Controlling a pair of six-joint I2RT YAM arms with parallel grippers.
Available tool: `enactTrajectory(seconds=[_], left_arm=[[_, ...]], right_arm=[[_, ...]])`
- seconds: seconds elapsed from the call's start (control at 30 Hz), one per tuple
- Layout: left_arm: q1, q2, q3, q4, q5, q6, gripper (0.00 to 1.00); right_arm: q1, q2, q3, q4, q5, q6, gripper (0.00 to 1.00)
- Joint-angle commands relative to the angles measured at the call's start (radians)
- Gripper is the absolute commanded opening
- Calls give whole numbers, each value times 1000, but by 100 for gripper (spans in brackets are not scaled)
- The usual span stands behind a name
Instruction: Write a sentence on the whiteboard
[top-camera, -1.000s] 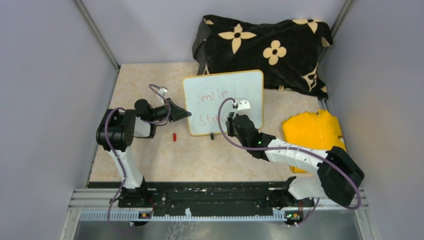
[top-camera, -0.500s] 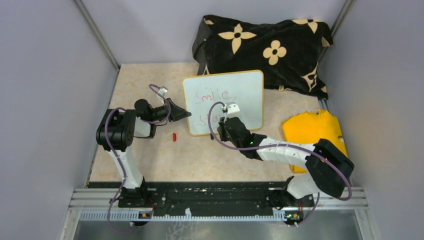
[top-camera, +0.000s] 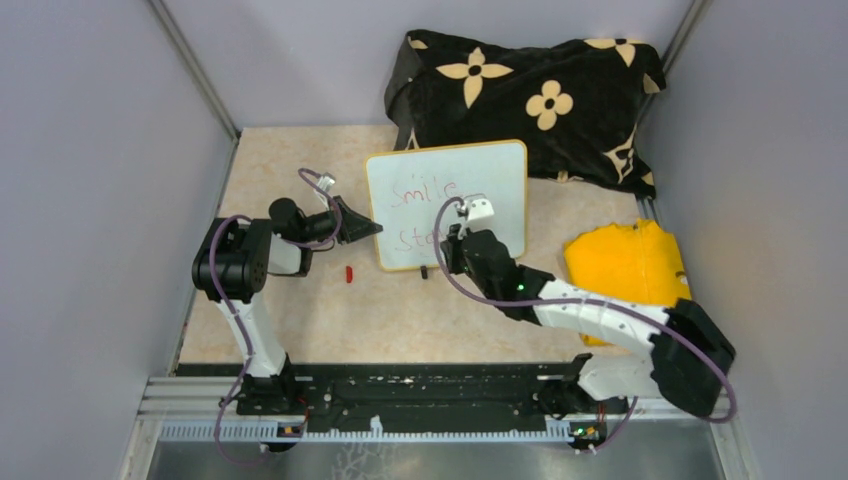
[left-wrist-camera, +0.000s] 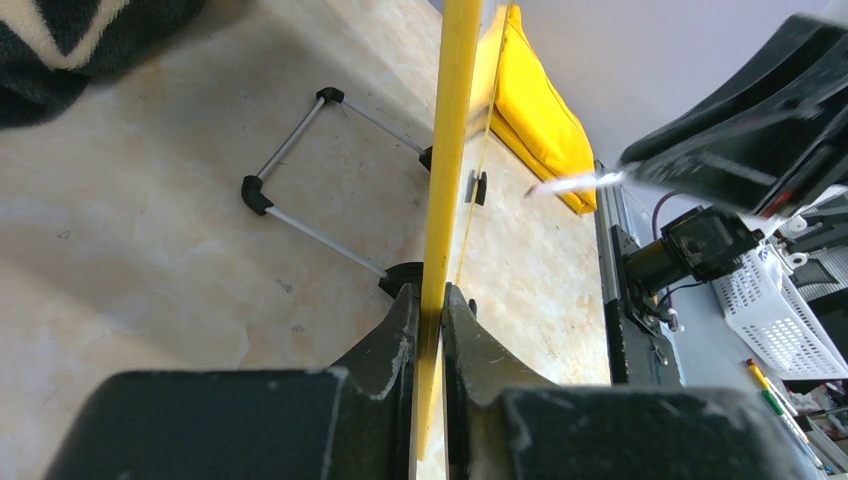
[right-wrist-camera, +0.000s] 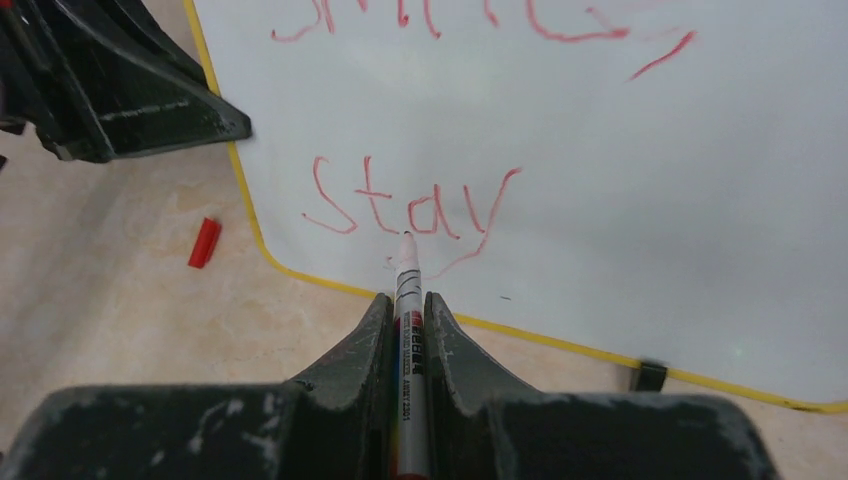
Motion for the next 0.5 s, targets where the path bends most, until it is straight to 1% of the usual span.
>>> enactTrajectory(seconds=[0.0,0.1,0.2,0.33,0.47], left_arm=[[-12,20,4,-57,-3,10,5],[-12,20,5,-57,-4,12,4],[-12,19,6,-59,-4,12,4],[-12,20,4,-57,-4,13,4],[-14,20,3,-59,-4,14,4]], right_arm=[[-26,-199,-38,-12,102,-44,0],[-55,-295,-71,-22,152,-76,0],[-71,-336,-98,3,194,-142,0],[-96,-304,-88,2,135,-150,0],[-100,-263,-97,56,107,-143,1]])
